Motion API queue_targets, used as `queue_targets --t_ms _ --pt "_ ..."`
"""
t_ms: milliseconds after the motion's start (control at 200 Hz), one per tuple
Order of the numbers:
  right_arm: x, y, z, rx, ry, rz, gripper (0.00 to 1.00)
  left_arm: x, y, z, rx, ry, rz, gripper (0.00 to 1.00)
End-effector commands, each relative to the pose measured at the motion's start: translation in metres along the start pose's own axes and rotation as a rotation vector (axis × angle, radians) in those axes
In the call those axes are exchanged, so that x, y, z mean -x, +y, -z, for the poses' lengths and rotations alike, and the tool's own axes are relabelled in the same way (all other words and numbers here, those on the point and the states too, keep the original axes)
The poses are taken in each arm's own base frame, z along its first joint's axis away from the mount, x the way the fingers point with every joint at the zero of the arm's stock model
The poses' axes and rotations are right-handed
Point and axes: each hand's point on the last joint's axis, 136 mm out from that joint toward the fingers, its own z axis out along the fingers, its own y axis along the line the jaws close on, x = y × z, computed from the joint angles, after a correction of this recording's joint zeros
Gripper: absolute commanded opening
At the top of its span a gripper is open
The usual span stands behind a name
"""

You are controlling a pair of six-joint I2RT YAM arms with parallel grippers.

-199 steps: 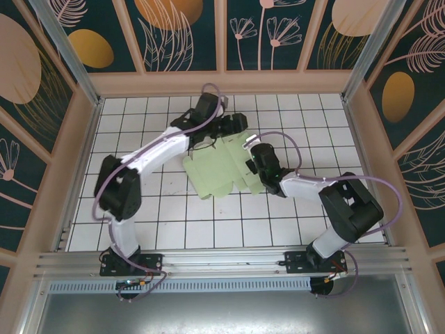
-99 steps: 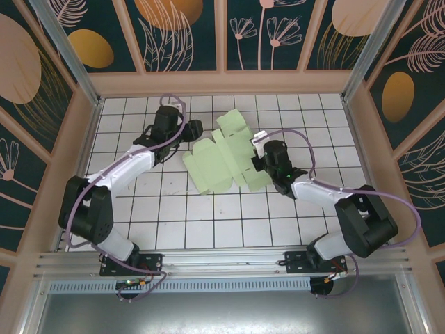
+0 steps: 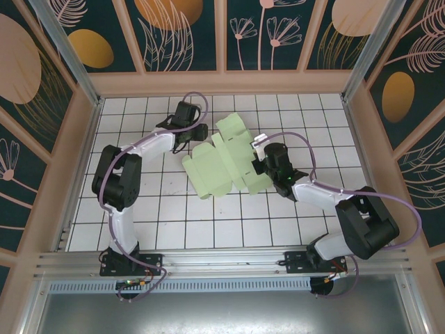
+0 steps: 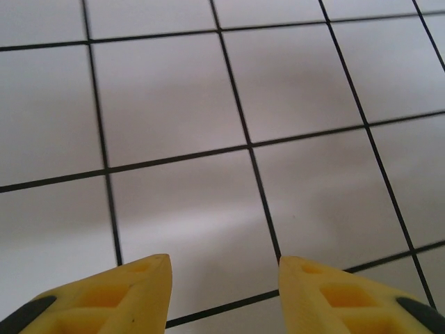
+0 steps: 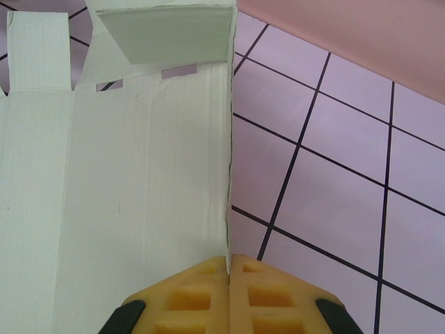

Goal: Fold the paper box

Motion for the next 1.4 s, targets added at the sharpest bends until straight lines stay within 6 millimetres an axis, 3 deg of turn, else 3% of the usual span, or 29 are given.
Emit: queue_targets --t_ms 0,200,410,641,831,1061,1211,1396 --pt "0.007 -0.001 0.004 0.004 -0.02 -0.01 0.0 -0.008 -0.023 0.008 -0.134 0.065 -0.061 0.44" --pt "0.007 0.001 0.001 0.012 -0.016 -0.009 0.0 -0.013 -0.05 0.024 -0.303 0.072 -0.082 0.46" --pt "0.005 0.002 0.0 0.019 -0.008 -0.007 0.0 -0.014 -0.061 0.037 -0.372 0.048 -0.092 0.45" --pt "0.012 0.008 0.003 0.052 -0.03 -0.013 0.0 -0.036 -0.061 0.022 -0.399 0.115 -0.068 0.46" --pt "0.019 0.008 0.008 0.058 -0.065 -0.015 0.0 -0.046 -0.064 0.025 -0.431 0.141 -0.076 0.47" --pt "0.023 0.012 0.01 0.08 -0.083 -0.014 0.0 -0.053 -0.063 0.024 -0.426 0.169 -0.086 0.53" --pt "0.024 0.017 0.011 0.104 -0.083 -0.008 0.0 -0.053 -0.063 0.02 -0.423 0.167 -0.081 0.63" --pt "0.029 0.017 0.014 0.11 -0.099 -0.012 0.0 -0.065 -0.06 0.012 -0.418 0.208 -0.073 0.52"
